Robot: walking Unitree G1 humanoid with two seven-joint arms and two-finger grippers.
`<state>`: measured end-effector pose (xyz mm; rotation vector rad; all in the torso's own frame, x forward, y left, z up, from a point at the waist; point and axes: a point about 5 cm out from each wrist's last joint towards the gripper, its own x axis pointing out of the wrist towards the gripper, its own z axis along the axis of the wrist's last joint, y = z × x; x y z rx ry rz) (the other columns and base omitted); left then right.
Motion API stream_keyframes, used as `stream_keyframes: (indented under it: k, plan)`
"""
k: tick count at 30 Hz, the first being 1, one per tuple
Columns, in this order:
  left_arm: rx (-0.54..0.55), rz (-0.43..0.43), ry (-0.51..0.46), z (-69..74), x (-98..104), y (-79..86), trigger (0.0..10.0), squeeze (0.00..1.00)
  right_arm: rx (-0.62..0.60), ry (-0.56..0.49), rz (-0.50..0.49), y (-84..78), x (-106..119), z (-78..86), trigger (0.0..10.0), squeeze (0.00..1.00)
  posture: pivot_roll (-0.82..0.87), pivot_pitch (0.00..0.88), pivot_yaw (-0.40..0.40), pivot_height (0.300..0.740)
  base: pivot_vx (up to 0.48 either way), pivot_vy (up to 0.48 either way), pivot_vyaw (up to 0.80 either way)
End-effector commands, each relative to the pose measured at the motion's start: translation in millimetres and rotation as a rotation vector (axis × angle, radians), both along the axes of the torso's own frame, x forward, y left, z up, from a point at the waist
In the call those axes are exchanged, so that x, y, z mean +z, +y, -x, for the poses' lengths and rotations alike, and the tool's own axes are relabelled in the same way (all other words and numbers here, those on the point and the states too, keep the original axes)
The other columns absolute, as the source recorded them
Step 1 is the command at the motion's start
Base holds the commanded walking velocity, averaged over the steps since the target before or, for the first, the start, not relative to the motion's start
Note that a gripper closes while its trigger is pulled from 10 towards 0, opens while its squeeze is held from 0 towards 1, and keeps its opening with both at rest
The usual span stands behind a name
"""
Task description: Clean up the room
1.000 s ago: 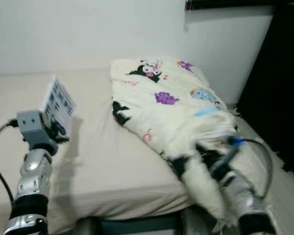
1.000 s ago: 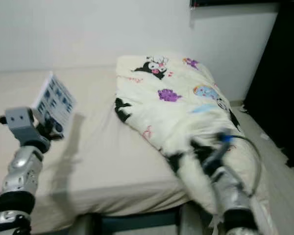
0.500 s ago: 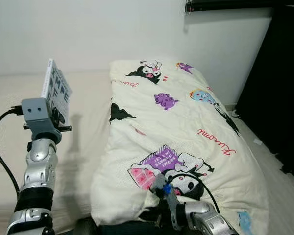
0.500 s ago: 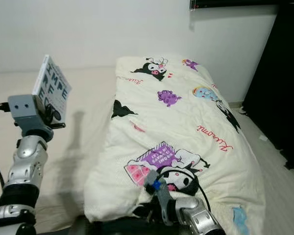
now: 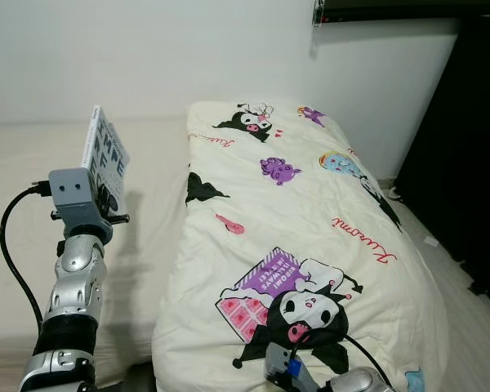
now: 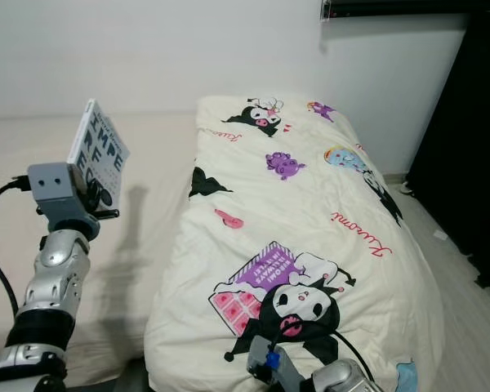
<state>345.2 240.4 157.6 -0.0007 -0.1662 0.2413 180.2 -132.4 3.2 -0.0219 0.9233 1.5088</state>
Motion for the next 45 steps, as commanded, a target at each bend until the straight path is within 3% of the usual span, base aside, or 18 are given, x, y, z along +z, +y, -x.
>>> stream_keyframes:
  k: [1,3,6,7,8,9,10,11,12,13,15,17,19,21,24,36,38,45]
  plan:
    - [0.000,0.004,0.004,0.1,-3,-3.4,10.0,0.00,0.011,-0.028,-0.020,-9.1,10,-1.7,10.0,1.00,0.01,0.000,-0.004,0.520,0.000,0.000,0.00]
    - [0.000,0.005,0.006,0.4,-4,-3.7,10.0,0.00,-0.002,-0.039,-0.038,-10.3,14,-3.5,10.0,1.00,0.01,0.000,-0.004,0.520,0.000,0.000,0.00]
    - [0.003,0.006,0.019,2.0,-9,-3.7,10.0,0.00,-0.129,-0.086,-0.238,-8.0,44,-20.3,10.0,0.96,0.01,0.000,-0.005,0.520,0.000,0.000,0.00]
    - [0.003,0.006,0.019,2.0,-9,-3.7,10.0,0.00,-0.129,-0.086,-0.238,-8.0,44,-20.3,10.0,0.96,0.01,0.000,-0.005,0.520,0.000,0.000,0.00]
    - [0.004,0.006,0.023,2.5,-11,-3.6,10.0,0.00,-0.164,-0.098,-0.306,-7.6,54,-25.0,10.0,0.96,0.01,0.000,-0.005,0.520,0.000,0.000,0.00]
    - [0.005,0.005,0.033,2.9,-13,-3.2,10.0,0.00,-0.230,-0.129,-0.389,-8.5,67,-34.0,10.0,0.78,0.01,0.000,-0.005,0.520,0.000,0.000,0.00]
    - [0.008,0.006,0.044,3.4,-16,-2.6,10.0,0.00,-0.303,-0.167,-0.442,-10.9,76,-43.0,10.0,0.24,0.01,0.000,-0.005,0.520,0.000,0.000,0.00]
    - [0.008,0.006,0.044,3.4,-16,-2.6,10.0,0.00,-0.303,-0.167,-0.442,-10.9,76,-43.0,10.0,0.24,0.01,0.000,-0.005,0.520,0.000,0.000,0.00]
    - [0.011,0.058,0.051,4.8,-24,-1.2,10.0,0.00,-0.538,-0.273,-0.390,-21.2,76,-69.4,10.0,0.00,0.00,0.000,-0.005,0.520,0.000,0.000,0.00]
    - [0.011,0.095,0.047,5.3,-26,-0.8,10.0,0.00,-0.637,-0.307,-0.329,-26.1,72,-79.5,10.0,0.00,0.00,0.000,-0.005,0.520,0.000,0.000,0.00]
    - [0.011,0.095,0.047,5.3,-26,-0.8,10.0,0.00,-0.637,-0.307,-0.329,-26.1,72,-79.5,10.0,0.00,0.00,0.000,-0.005,0.520,0.000,0.000,0.00]
    - [0.017,0.219,0.068,5.6,-35,0.6,10.0,0.00,-0.847,-0.285,-0.298,-39.1,61,-96.0,10.0,0.00,-0.01,0.000,-0.004,0.520,0.000,0.000,0.00]
    - [-0.005,0.284,0.096,3.9,-41,-3.8,10.0,0.00,-0.965,-0.244,-0.327,-45.2,53,-98.5,10.0,0.00,-0.01,0.000,-0.006,0.525,0.000,0.000,0.00]
    - [-0.005,0.284,0.096,3.9,-41,-3.8,10.0,0.00,-0.965,-0.244,-0.327,-45.2,53,-98.5,10.0,0.00,-0.01,0.000,-0.006,0.525,0.000,0.000,0.00]
    - [-0.047,0.326,0.151,-0.9,-47,-14.8,10.0,0.00,-1.090,-0.208,-0.398,-41.6,48,-93.5,10.0,0.00,-0.01,0.000,-0.004,0.545,-0.270,0.000,0.00]
    - [-0.032,0.362,0.152,2.9,-58,-7.9,10.0,0.00,-1.123,-0.212,-0.459,-32.3,52,-100.2,10.0,0.00,-0.01,0.000,-0.001,0.585,-0.268,0.000,0.00]
    - [0.001,0.371,0.189,8.4,-68,1.9,10.0,0.00,-1.121,-0.211,-0.460,-30.3,51,-99.5,10.0,0.00,-0.01,0.000,-0.002,0.600,0.000,0.000,0.00]
    - [0.046,0.370,0.265,20.1,-87,12.5,10.0,0.00,-1.116,-0.207,-0.451,-27.6,49,-97.4,10.0,0.00,-0.01,0.000,-0.002,0.625,0.000,0.000,0.00]
